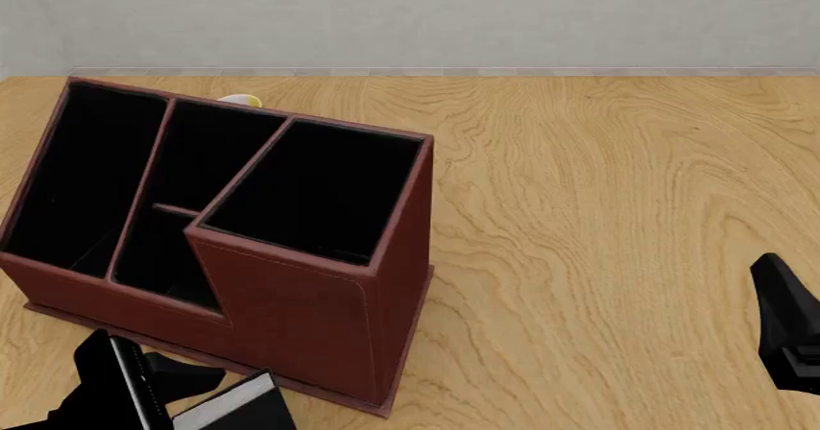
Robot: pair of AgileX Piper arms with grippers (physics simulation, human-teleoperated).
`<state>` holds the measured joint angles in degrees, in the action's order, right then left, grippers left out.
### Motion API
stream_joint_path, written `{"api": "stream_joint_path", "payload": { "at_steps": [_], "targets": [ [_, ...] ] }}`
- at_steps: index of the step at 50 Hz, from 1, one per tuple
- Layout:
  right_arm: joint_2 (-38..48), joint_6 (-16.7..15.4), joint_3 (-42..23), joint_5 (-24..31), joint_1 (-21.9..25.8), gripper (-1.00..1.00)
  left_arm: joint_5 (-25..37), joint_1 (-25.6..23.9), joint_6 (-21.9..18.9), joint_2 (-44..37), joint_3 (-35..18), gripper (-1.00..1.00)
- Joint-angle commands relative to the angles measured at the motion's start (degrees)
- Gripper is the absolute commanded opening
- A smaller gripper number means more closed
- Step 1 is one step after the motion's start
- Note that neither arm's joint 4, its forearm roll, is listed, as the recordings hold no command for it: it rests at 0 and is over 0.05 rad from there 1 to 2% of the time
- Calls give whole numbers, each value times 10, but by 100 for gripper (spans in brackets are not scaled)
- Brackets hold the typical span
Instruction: Pick up the book and place it in the left compartment of the caddy.
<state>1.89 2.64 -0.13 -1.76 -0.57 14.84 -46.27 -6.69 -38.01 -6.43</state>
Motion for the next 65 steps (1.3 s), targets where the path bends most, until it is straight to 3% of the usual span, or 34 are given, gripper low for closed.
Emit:
{"api": "stream_joint_path", "payload": {
  "at_steps": [1,20,21,39,49,59,65],
  "targets": [
    [-1,2,0,1,-1,100,-5,4,-8,-3,5,100],
    [0,3,0,0,-1,100,6,3,1,4,-4,100],
    [0,3,0,0,-1,100,18,8,-3,20,-7,-100],
    [-1,5,0,0,-5,100,44,-30,27,41,-36,-100],
    [-2,6,0,1,-6,100,56,-115,85,48,-81,-100],
    [-1,6,-1,0,-6,100,69,-156,125,68,-112,-100],
    [-2,6,0,0,-6,100,73,-163,127,83,-118,-100]
  ]
}}
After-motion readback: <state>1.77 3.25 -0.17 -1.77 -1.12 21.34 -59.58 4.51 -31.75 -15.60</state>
